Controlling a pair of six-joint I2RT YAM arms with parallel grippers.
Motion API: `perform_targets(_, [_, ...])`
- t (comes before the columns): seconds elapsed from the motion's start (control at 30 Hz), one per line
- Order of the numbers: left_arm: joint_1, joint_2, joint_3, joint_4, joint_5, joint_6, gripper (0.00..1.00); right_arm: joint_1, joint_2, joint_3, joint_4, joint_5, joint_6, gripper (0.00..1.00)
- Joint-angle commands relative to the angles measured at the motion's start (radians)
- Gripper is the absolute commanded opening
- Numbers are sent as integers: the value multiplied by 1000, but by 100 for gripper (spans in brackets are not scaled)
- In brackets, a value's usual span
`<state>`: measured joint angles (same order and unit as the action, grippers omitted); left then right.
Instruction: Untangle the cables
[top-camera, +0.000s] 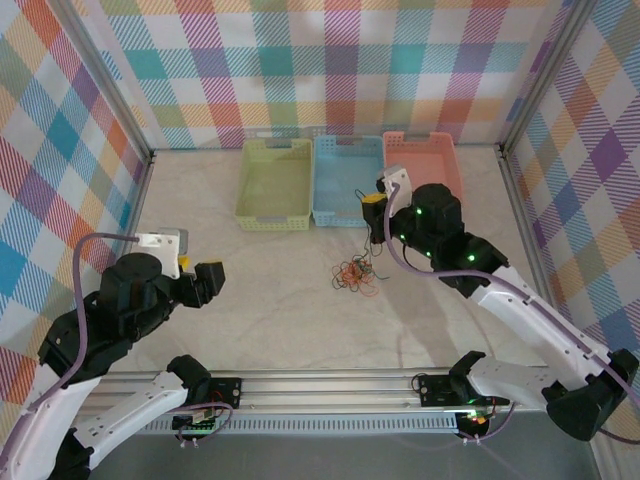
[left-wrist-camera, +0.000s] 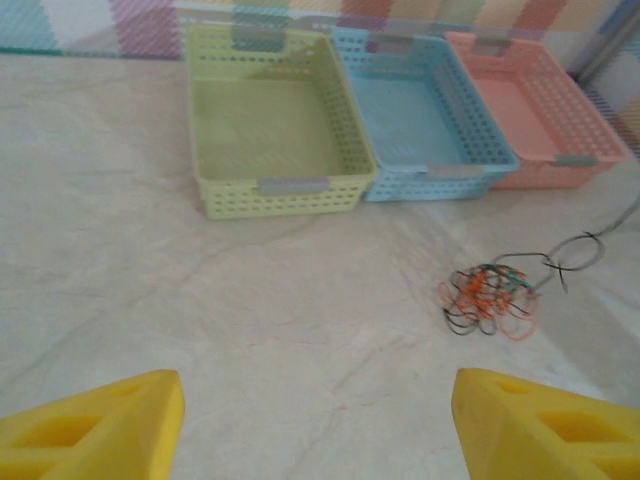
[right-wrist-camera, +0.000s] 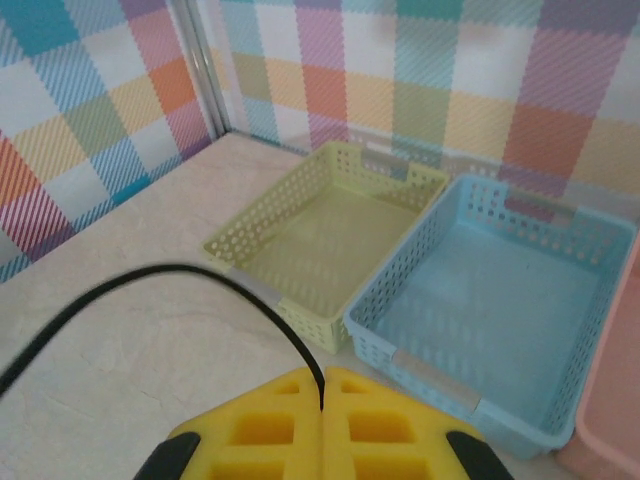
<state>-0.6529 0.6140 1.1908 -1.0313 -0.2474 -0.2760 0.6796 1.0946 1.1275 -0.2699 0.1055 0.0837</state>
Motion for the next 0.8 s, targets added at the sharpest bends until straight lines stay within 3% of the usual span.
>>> perform_targets(0.0, [1, -17, -66, 115, 205, 7, 68, -5, 28, 31, -71, 29, 130, 0])
perform_targets(0.13, [1, 31, -178, 289, 410, -66, 61, -5, 39, 9, -37, 17, 138, 0])
perform_targets(0.3, [1, 146, -312, 510, 453, -157, 55, -5, 53, -11, -16, 28, 170, 0])
perform_targets(0.37, [-1, 209, -339, 595, 551, -167, 51, -6, 71, -8, -25, 40, 198, 0])
perform_targets(0.47, [-34, 232, -383, 689, 606, -159, 46, -5, 102, 3, -54, 65, 238, 0])
perform_targets(0.63, [-73, 209, -419, 736, 676, -136, 45, -7, 141, 3, -66, 136, 278, 0])
perform_targets(0.77, [-149, 280, -457, 895, 770, -168, 44, -8, 161, 6, -65, 136, 319, 0])
